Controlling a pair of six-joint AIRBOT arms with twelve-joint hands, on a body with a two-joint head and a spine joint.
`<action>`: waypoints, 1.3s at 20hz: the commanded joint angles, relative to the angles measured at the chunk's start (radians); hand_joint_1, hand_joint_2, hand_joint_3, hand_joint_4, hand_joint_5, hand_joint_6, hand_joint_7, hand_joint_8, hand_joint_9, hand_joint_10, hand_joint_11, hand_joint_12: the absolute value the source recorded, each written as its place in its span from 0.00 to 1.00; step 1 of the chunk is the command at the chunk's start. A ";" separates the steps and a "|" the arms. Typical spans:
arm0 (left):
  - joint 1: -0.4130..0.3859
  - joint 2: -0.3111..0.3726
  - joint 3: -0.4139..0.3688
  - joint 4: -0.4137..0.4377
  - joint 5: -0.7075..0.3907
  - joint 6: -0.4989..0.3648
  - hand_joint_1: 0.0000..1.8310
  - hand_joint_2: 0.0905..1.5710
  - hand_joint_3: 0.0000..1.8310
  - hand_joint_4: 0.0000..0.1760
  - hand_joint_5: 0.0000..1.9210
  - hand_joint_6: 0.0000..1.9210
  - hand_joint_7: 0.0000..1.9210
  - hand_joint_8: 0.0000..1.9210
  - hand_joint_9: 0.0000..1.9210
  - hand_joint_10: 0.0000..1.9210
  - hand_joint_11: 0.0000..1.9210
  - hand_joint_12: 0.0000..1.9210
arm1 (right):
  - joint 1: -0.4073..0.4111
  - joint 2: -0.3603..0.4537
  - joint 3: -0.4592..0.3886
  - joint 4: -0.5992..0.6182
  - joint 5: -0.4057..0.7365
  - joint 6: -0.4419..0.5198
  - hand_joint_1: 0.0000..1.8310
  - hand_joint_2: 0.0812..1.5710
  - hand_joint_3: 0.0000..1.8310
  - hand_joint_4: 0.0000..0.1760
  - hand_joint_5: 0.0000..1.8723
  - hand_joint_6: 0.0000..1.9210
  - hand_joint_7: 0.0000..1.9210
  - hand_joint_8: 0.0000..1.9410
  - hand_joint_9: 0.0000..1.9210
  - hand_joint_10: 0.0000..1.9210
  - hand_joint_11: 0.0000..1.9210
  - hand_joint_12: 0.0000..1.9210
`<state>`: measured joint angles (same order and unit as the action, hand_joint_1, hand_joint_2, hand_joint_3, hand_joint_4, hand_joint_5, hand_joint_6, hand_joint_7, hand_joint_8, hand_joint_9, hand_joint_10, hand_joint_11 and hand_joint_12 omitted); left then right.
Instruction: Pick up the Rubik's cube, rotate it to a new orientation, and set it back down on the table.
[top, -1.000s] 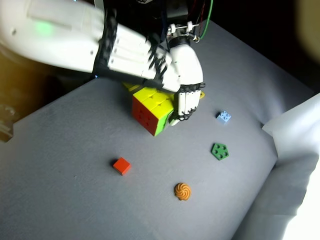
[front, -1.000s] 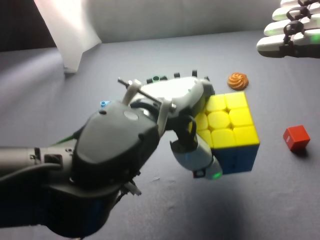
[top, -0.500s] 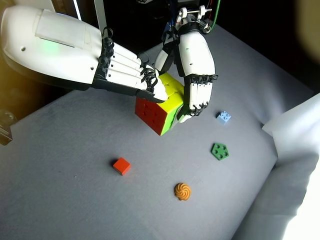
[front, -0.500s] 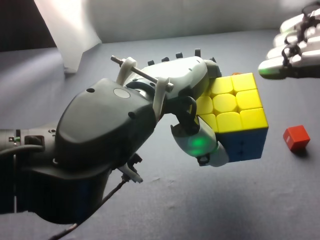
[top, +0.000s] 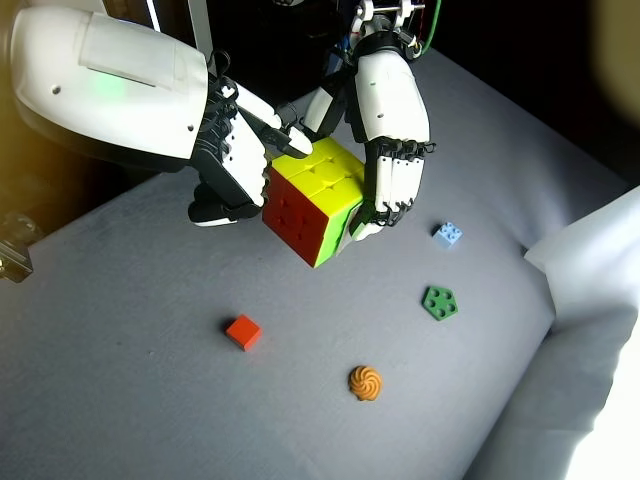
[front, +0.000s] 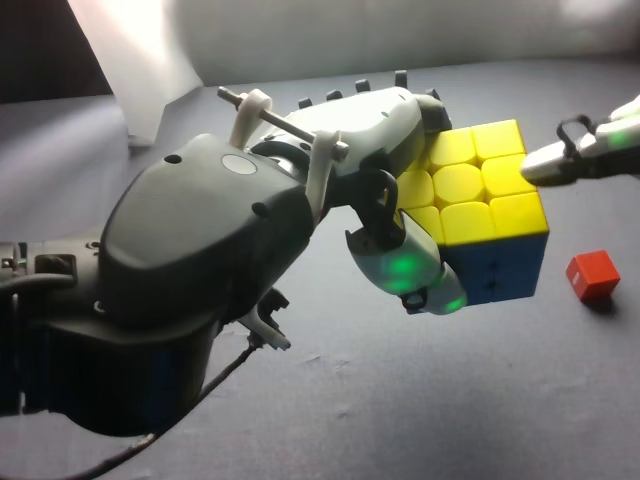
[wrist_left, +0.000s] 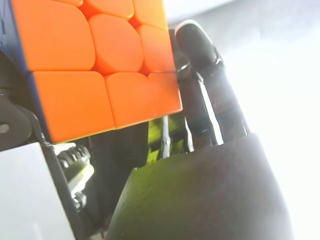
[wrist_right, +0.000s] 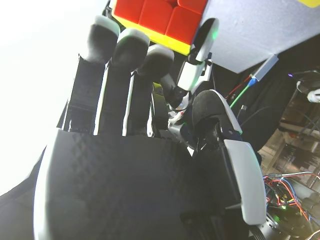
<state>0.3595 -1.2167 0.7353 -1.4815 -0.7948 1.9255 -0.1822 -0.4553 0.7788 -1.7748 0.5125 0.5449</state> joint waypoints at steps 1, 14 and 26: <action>-0.020 0.005 -0.002 0.076 -0.018 -0.012 0.75 0.72 0.00 0.00 0.45 0.49 0.47 0.64 0.41 0.71 0.30 0.56 | 0.005 0.000 -0.004 0.047 -0.013 0.000 0.66 0.89 0.00 0.00 0.15 0.13 0.26 0.94 0.40 1.00 0.46 1.00; -0.036 0.007 -0.003 0.069 -0.018 -0.012 0.75 0.73 0.00 0.00 0.44 0.51 0.46 0.65 0.41 0.71 0.31 0.55 | -0.015 -0.003 -0.025 0.045 -0.013 0.000 0.68 0.87 0.00 0.00 0.13 0.00 0.28 0.93 0.48 1.00 0.48 1.00; -0.036 0.007 0.006 0.067 -0.018 -0.011 0.75 0.72 0.00 0.00 0.45 0.51 0.47 0.62 0.42 0.70 0.30 0.56 | -0.007 -0.005 -0.025 0.045 -0.031 -0.019 0.69 0.86 0.00 0.04 0.10 0.00 0.30 0.89 0.49 1.00 0.45 1.00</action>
<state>0.3405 -1.2118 0.7395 -1.4963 -0.7986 1.9297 -0.2035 -0.4595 0.7555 -1.7771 0.5034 0.5316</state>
